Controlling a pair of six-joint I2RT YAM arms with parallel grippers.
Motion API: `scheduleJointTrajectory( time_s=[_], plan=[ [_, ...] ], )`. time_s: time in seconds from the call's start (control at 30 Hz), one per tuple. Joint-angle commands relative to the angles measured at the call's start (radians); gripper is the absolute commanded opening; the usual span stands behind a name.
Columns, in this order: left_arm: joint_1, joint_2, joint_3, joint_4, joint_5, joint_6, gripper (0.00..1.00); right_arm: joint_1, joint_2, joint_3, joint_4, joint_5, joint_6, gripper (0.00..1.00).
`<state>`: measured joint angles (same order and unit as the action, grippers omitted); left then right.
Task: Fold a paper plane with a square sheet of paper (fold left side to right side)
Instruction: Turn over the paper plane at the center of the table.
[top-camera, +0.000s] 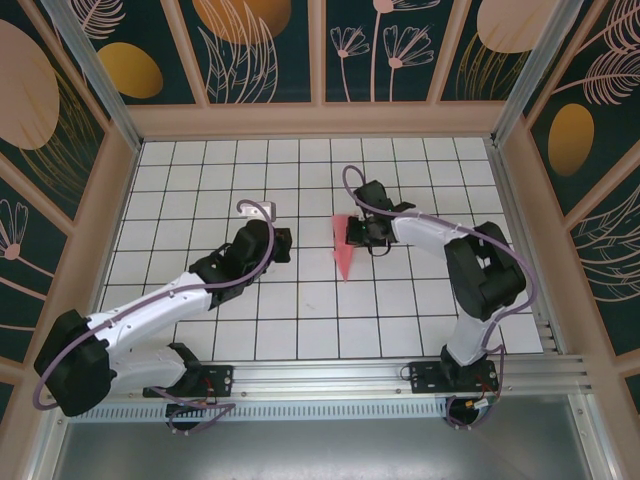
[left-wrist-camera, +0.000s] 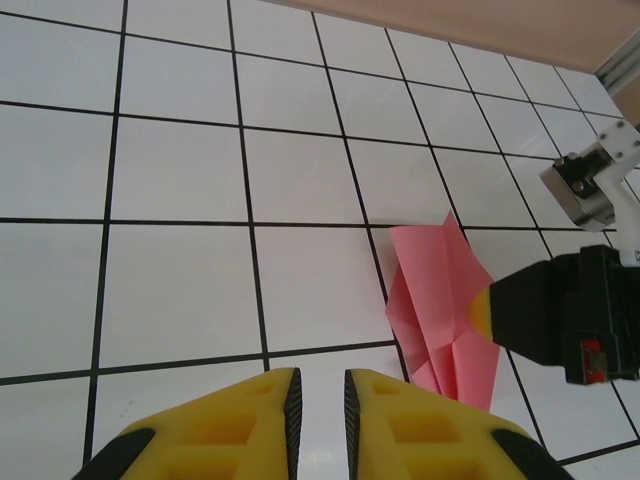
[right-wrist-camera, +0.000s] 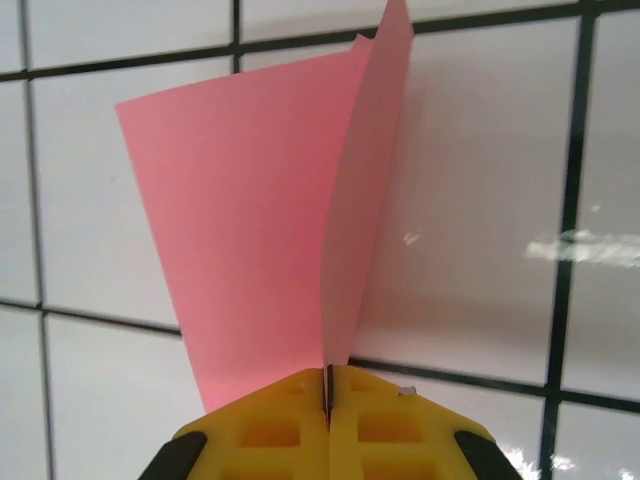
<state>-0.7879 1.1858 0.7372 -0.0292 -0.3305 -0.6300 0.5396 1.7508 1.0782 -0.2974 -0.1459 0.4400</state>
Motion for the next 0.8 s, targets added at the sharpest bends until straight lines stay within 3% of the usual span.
scheduleJointTrajectory(
  time_s=[0.0,0.13,0.3,0.37,0.53,0.63,0.77],
  plan=[
    [0.0,-0.035,-0.014,0.02,-0.037,-0.01,0.23,-0.012,-0.104,-0.063,0.098,-0.167,-0.011,0.0],
    [0.0,-0.04,-0.018,0.019,-0.037,-0.008,0.23,-0.046,-0.136,-0.173,0.236,-0.358,0.039,0.0],
    [0.0,-0.034,-0.02,0.028,-0.033,-0.01,0.23,-0.08,-0.073,-0.248,0.281,-0.392,0.036,0.0],
    [-0.001,-0.031,-0.017,0.026,-0.029,-0.009,0.24,-0.104,-0.054,-0.26,0.274,-0.384,0.025,0.05],
    [0.0,-0.034,-0.019,0.026,-0.035,-0.008,0.27,-0.114,-0.122,-0.215,0.102,-0.169,-0.026,0.31],
    [-0.001,-0.035,-0.02,0.028,-0.042,-0.005,0.31,-0.103,-0.185,-0.174,-0.013,-0.052,-0.054,0.4],
    [0.0,-0.043,-0.027,0.033,-0.057,0.001,0.33,-0.049,-0.255,-0.145,-0.108,0.013,-0.05,0.47]
  ],
)
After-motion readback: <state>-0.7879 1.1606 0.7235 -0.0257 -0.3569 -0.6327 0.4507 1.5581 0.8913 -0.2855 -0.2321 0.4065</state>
